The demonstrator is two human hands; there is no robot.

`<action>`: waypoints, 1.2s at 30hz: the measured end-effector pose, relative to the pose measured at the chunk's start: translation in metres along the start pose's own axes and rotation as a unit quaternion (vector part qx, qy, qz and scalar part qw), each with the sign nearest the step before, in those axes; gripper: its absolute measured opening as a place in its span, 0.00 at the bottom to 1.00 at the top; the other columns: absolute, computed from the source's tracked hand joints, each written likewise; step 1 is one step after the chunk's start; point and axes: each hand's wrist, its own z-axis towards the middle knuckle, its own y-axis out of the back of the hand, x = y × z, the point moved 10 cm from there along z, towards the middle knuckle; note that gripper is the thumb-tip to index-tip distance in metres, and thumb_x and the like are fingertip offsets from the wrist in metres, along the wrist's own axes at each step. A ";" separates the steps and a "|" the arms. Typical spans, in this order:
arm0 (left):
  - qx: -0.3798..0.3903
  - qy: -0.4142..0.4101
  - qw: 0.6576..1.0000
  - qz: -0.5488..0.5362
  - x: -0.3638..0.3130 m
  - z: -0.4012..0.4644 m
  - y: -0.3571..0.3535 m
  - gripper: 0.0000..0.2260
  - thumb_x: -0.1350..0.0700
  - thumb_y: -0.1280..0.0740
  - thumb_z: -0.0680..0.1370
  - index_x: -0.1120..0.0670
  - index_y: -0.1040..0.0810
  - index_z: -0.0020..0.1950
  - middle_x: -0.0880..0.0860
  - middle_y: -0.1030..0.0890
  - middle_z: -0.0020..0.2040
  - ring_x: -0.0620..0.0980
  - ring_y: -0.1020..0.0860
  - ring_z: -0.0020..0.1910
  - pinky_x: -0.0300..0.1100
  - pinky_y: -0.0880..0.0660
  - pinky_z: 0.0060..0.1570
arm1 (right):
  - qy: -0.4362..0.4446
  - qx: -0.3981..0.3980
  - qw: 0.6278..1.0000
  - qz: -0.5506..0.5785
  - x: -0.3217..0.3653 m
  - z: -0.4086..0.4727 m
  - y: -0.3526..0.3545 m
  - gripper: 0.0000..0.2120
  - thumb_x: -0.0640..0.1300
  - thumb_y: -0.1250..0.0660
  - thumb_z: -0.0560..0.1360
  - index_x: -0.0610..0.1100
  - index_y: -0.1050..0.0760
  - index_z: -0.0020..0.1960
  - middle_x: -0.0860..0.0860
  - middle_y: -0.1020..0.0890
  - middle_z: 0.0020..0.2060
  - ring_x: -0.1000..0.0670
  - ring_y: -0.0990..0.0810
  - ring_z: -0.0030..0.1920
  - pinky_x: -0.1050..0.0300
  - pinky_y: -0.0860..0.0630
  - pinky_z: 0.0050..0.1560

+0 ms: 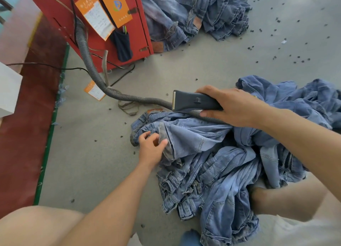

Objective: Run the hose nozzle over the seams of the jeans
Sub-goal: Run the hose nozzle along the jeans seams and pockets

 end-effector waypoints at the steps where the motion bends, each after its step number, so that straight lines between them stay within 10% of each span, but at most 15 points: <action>1: 0.025 0.034 0.993 -0.114 0.001 0.004 0.004 0.09 0.55 0.29 0.81 0.60 0.24 0.47 0.63 0.22 0.58 0.59 0.20 0.51 0.55 0.21 0.60 | -0.002 0.002 1.000 -0.005 -0.001 -0.001 0.002 0.30 0.74 0.44 0.73 0.62 0.39 0.70 0.53 0.18 0.46 0.46 0.20 0.42 0.48 0.25 0.43; 5: 0.080 0.101 0.883 -0.451 -0.025 0.005 0.024 0.02 0.60 0.36 0.84 0.55 0.24 0.52 0.58 0.17 0.51 0.54 0.17 0.47 0.56 0.18 0.54 | -0.005 -0.041 0.999 -0.030 0.004 -0.001 0.024 0.32 0.77 0.49 0.72 0.60 0.38 0.68 0.53 0.19 0.40 0.45 0.20 0.37 0.48 0.24 0.40; 11: 0.105 0.129 0.834 -0.527 -0.064 -0.012 0.027 0.05 0.60 0.40 0.86 0.58 0.25 0.56 0.63 0.17 0.58 0.59 0.18 0.56 0.57 0.20 0.60 | -0.017 -0.038 0.996 -0.076 0.012 -0.001 0.060 0.21 0.75 0.45 0.71 0.64 0.35 0.57 0.59 0.23 0.29 0.57 0.25 0.27 0.53 0.25 0.30; 19: 0.107 0.169 0.812 -0.548 -0.071 -0.019 0.019 0.08 0.61 0.43 0.87 0.61 0.26 0.56 0.64 0.16 0.50 0.58 0.15 0.47 0.55 0.15 0.47 | -0.030 0.089 0.993 -0.071 0.033 -0.034 0.004 0.18 0.77 0.47 0.69 0.66 0.36 0.50 0.57 0.22 0.32 0.58 0.24 0.27 0.54 0.23 0.31; 25: 0.124 0.155 0.842 -0.502 -0.071 -0.022 0.018 0.07 0.58 0.43 0.88 0.55 0.28 0.52 0.59 0.19 0.51 0.55 0.19 0.48 0.62 0.26 0.68 | -0.061 0.055 0.995 -0.057 0.040 -0.010 -0.005 0.13 0.66 0.36 0.76 0.60 0.34 0.50 0.56 0.25 0.30 0.56 0.25 0.29 0.58 0.36 0.27; 30: 0.130 0.155 0.830 -0.519 -0.074 -0.025 0.010 0.07 0.58 0.43 0.88 0.55 0.29 0.51 0.58 0.15 0.43 0.54 0.14 0.39 0.52 0.15 0.39 | -0.094 0.021 0.995 0.028 0.021 0.000 0.017 0.13 0.65 0.33 0.75 0.58 0.30 0.48 0.55 0.20 0.31 0.57 0.22 0.30 0.57 0.32 0.31; 36: 0.139 0.149 0.832 -0.517 -0.082 -0.029 0.008 0.07 0.58 0.44 0.88 0.57 0.28 0.53 0.58 0.16 0.43 0.54 0.15 0.40 0.53 0.15 0.43 | -0.059 0.113 0.991 0.051 0.043 -0.013 -0.005 0.09 0.63 0.31 0.76 0.61 0.30 0.47 0.63 0.19 0.34 0.58 0.21 0.28 0.65 0.28 0.28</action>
